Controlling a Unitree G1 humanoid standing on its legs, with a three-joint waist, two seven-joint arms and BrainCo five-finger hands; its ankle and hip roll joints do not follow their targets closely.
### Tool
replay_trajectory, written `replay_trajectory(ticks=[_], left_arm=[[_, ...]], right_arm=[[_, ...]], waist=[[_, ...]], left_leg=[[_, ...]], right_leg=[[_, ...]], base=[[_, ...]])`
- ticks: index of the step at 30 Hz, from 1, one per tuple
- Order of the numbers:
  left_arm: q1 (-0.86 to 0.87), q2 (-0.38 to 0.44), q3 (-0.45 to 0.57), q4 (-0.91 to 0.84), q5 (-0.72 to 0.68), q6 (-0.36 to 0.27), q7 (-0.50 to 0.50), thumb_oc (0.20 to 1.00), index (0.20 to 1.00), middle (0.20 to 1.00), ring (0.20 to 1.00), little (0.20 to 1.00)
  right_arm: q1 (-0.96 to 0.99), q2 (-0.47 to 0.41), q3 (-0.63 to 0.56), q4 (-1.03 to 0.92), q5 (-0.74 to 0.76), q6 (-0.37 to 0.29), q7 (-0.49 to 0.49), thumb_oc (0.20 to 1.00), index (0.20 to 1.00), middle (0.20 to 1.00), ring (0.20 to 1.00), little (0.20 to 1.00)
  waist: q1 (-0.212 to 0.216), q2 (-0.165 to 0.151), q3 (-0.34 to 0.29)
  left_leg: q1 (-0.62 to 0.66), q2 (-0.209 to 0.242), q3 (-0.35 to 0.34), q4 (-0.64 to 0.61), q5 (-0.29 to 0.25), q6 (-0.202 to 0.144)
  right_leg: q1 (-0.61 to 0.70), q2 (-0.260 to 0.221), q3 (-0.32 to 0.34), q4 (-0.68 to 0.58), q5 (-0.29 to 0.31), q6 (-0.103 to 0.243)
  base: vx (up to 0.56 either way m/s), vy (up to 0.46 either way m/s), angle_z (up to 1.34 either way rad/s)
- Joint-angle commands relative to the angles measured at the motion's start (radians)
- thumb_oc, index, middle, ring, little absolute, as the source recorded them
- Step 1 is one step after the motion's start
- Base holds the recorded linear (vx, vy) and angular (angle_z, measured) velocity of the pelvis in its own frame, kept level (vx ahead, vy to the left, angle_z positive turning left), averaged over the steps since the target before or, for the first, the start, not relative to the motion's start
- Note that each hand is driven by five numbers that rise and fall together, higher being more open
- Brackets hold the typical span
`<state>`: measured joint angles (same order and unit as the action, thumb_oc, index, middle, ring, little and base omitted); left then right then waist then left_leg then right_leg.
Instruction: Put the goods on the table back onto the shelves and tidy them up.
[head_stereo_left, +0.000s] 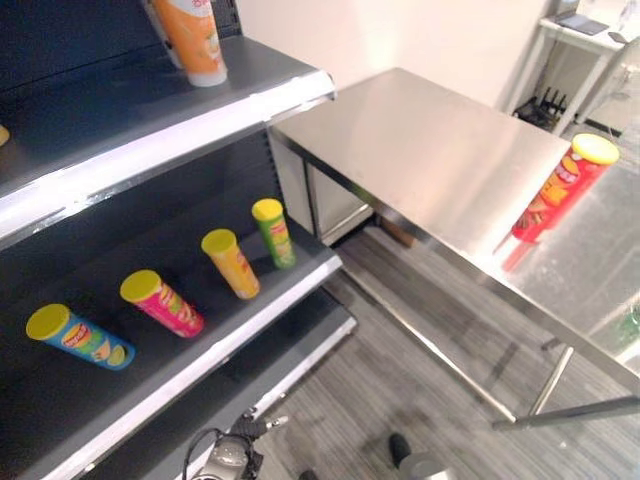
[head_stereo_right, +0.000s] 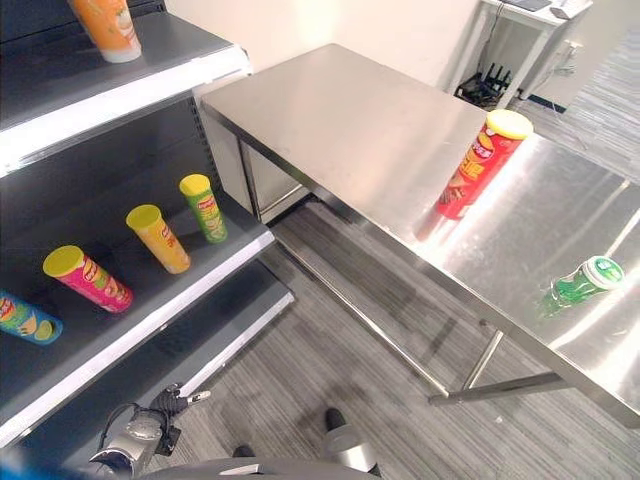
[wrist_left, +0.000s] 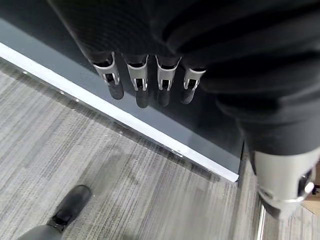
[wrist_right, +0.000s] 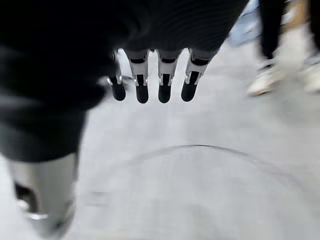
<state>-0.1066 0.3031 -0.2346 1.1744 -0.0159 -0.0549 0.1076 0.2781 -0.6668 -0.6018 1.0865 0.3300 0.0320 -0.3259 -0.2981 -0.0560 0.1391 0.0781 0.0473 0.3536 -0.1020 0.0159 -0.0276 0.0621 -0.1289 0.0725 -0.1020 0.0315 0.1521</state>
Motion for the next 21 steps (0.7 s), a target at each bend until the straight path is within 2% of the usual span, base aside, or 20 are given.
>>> replay_trajectory(ticks=[1,6,10,13,14,15,16,17,19,21], left_arm=[[-0.031,0.008,0.021,0.041,0.04,-0.01,-0.002,1.0,1.0,1.0,1.0,1.0],[-0.018,0.017,0.013,0.008,0.039,-0.011,-0.017,1.0,1.0,1.0,1.0,1.0],[-0.018,0.021,-0.013,-0.047,0.051,-0.018,-0.035,1.0,1.0,1.0,1.0,1.0],[-0.036,0.019,-0.034,-0.083,0.044,-0.026,-0.04,1.0,1.0,1.0,1.0,1.0],[-0.037,0.034,-0.043,-0.131,0.034,-0.031,-0.052,1.0,1.0,1.0,1.0,1.0],[-0.037,0.035,-0.042,-0.132,0.034,-0.03,-0.053,1.0,1.0,1.0,1.0,1.0],[-0.029,0.065,-0.042,-0.185,0.015,-0.028,-0.06,1.0,1.0,1.0,1.0,1.0],[-0.03,0.066,-0.041,-0.174,0.016,-0.021,-0.063,1.0,1.0,1.0,1.0,1.0],[-0.035,0.07,-0.028,-0.155,0.018,-0.017,-0.062,1.0,1.0,1.0,1.0,1.0],[-0.029,0.07,0.009,-0.119,0.033,-0.013,-0.058,1.0,1.0,1.0,1.0,1.0]], right_arm=[[-0.043,-0.105,-0.018,-0.024,0.005,-0.069,-0.068,1.0,1.0,1.0,1.0,1.0],[-0.129,-0.249,0.012,-0.2,-0.091,-0.076,-0.083,1.0,1.0,1.0,1.0,1.0],[-0.132,-0.305,0.006,-0.355,-0.165,-0.071,-0.065,1.0,1.0,1.0,1.0,1.0],[-0.156,-0.304,0.001,-0.451,-0.173,-0.087,-0.083,1.0,1.0,1.0,1.0,1.0],[-0.178,-0.293,0.004,-0.49,-0.173,-0.099,-0.094,1.0,1.0,1.0,1.0,1.0],[-0.179,-0.292,0.004,-0.491,-0.173,-0.099,-0.094,1.0,1.0,1.0,1.0,1.0],[-0.218,-0.309,0.027,-0.534,-0.171,-0.119,-0.093,1.0,1.0,1.0,1.0,1.0],[-0.23,-0.311,0.057,-0.552,-0.192,-0.115,-0.074,1.0,1.0,1.0,1.0,1.0],[-0.241,-0.312,0.084,-0.569,-0.207,-0.11,-0.055,1.0,1.0,1.0,1.0,1.0],[-0.247,-0.324,0.106,-0.629,-0.252,-0.098,-0.032,1.0,1.0,1.0,1.0,1.0]], waist=[[0.043,0.007,0.02],[0.063,-0.006,0.024],[0.054,-0.01,0.025],[0.039,-0.011,0.046],[0.055,-0.005,0.066],[0.057,-0.007,0.064],[0.12,0.009,0.071],[0.126,0.015,0.067],[0.122,0.006,0.068],[0.139,-0.02,0.047]], left_leg=[[0.085,0.025,-0.073,0.015,-0.122,-0.023],[0.096,0.029,-0.061,0.015,-0.122,-0.025],[0.107,0.02,-0.071,0.023,-0.136,-0.013],[0.096,0.01,-0.036,0.031,-0.149,0.001],[0.071,0.018,0.011,0.032,-0.141,0.005],[0.065,0.018,0.014,0.032,-0.136,0.004],[0.028,0.055,0.072,0.044,-0.119,-0.003],[0.021,0.066,0.073,0.055,-0.131,-0.006],[0.014,0.073,0.091,0.075,-0.132,-0.009],[0.014,0.07,0.098,0.085,-0.139,-0.022]], right_leg=[[-0.058,-0.01,-0.038,0.06,-0.021,0.069],[-0.072,0.005,-0.014,0.065,-0.011,0.072],[-0.092,0.018,0.04,0.07,-0.011,0.067],[-0.125,0.019,0.07,0.062,0.017,0.092],[-0.185,0.012,0.035,0.087,0.062,0.103],[-0.192,0.013,0.039,0.088,0.066,0.102],[-0.18,-0.053,-0.222,0.124,0.032,0.072],[-0.16,-0.063,-0.28,0.153,-0.003,0.068],[-0.146,-0.069,-0.293,0.163,-0.021,0.063],[-0.114,-0.073,-0.271,0.075,-0.001,0.076]], base=[[0.02,-0.006,0.04],[0.01,-0.012,-0.05],[0.04,0.023,-0.3],[-0.1,0.059,-0.47],[-0.18,-0.018,-1.03],[-0.28,-0.107,-1.27],[-0.14,-0.088,-1.35],[-0.12,-0.082,-1.51],[-0.03,-0.059,-1.49],[-0.03,-0.155,-0.28]])
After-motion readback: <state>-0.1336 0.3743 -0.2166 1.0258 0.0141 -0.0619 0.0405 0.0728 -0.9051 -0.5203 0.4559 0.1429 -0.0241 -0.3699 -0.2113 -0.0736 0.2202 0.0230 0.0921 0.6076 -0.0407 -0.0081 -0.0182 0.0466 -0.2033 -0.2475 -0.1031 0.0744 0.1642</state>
